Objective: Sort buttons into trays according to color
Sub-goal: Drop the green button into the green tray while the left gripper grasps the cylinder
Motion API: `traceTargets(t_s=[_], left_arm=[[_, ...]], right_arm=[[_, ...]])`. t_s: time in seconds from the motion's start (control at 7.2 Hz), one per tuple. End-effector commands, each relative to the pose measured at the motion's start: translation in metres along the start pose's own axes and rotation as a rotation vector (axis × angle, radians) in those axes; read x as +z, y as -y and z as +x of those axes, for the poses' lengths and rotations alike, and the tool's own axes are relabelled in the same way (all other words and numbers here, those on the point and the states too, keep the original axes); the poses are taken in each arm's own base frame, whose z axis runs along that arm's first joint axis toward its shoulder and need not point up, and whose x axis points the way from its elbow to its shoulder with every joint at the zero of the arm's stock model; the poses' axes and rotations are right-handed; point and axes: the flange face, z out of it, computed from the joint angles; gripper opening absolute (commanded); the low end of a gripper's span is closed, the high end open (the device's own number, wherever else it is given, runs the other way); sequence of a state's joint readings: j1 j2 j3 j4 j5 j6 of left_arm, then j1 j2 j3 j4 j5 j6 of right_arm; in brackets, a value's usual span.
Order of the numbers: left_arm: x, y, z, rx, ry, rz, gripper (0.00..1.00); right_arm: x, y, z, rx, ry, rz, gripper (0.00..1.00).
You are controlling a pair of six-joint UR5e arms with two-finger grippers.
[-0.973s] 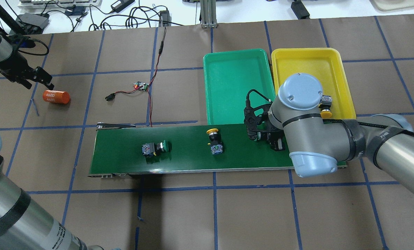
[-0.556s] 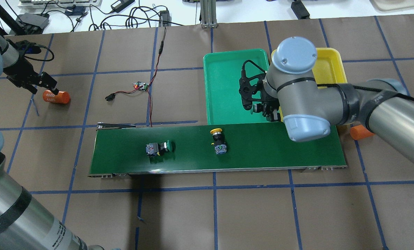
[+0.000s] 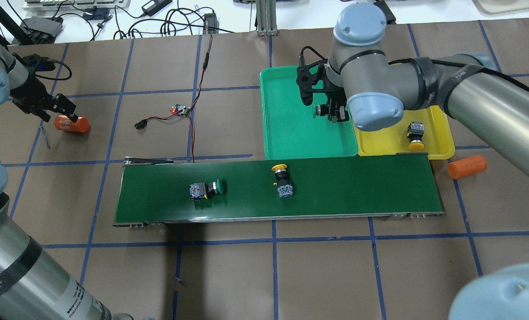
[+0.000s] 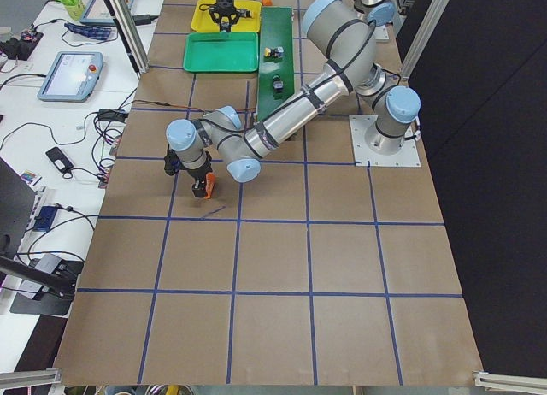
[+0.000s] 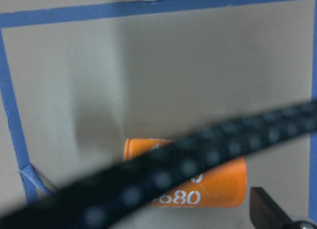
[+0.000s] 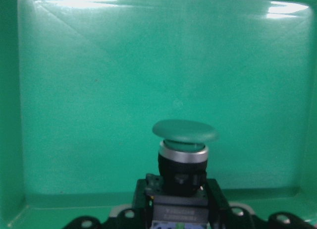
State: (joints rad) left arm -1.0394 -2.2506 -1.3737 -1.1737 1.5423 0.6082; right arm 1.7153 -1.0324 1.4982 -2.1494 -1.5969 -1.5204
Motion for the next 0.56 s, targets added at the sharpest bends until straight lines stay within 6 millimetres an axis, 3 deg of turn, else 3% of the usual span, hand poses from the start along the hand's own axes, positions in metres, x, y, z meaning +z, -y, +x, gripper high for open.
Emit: traceTargets(t_s=[0.0, 0.28, 0.42], left_arm=[[0.004, -0.001, 0.002, -0.005, -0.008, -0.008, 1.0], [0.01, -0.001, 0.0, -0.042, -0.011, -0.012, 1.0], [0.015, -0.001, 0.001, -0.047, -0.016, -0.017, 1.0]], right_arm=[[0.014, -0.002, 0.002, 0.006, 0.027, 0.004, 1.0], [0.005, -0.012, -0.017, 0.021, 0.058, 0.003, 1.0], [-0.015, -0.014, -0.039, 0.028, 0.049, 0.003, 1.0]])
